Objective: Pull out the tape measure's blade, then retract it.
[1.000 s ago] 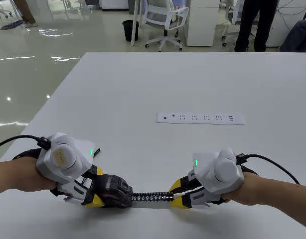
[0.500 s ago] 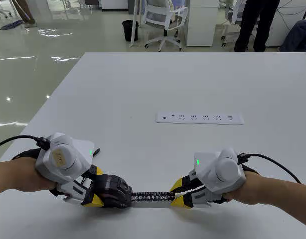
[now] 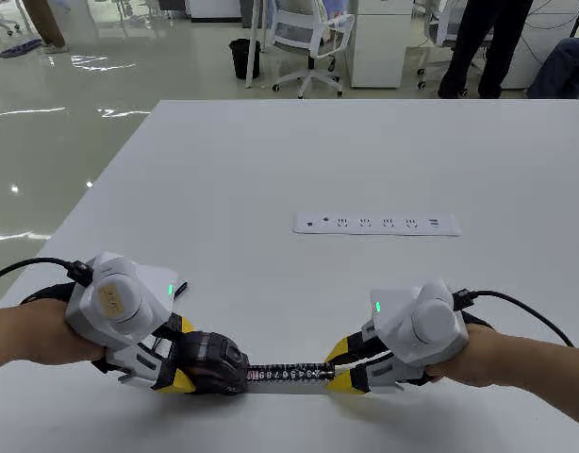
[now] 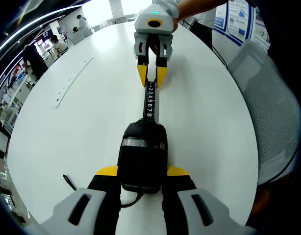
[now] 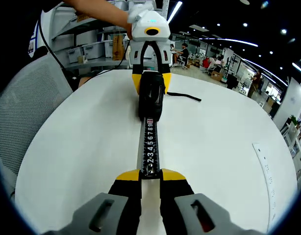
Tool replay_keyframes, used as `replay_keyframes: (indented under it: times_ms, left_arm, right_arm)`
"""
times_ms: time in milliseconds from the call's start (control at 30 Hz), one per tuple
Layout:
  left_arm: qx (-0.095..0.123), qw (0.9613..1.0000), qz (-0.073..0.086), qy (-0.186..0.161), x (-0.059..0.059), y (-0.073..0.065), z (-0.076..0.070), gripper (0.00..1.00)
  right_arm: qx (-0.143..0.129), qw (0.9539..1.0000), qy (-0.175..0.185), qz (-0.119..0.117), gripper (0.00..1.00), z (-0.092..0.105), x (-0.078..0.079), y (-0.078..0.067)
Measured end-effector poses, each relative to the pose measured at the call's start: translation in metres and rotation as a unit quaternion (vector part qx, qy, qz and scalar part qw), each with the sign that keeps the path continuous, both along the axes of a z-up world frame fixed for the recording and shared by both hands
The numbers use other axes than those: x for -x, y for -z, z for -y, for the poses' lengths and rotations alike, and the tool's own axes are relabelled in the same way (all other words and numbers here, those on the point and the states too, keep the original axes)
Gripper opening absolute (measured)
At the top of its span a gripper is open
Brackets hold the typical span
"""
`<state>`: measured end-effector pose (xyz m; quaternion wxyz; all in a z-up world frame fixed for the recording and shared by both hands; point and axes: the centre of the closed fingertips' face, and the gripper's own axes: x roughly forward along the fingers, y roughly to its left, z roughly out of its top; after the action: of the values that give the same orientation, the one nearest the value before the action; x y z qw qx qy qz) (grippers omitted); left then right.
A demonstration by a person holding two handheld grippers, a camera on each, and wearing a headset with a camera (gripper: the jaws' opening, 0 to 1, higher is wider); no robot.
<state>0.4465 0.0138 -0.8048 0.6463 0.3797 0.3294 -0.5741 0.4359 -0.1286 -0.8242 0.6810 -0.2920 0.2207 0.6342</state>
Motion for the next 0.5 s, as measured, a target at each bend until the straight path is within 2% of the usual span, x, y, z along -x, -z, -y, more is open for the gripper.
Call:
replay_keyframes:
  times_ms: [500]
  left_arm:
    - [0.000, 1.0000, 0.000, 0.000, -0.0007, 0.0000, 0.0009, 0.27]
  right_arm:
    - [0.001, 1.0000, 0.000, 0.001, 0.12, 0.0070, -0.0010, -0.0004]
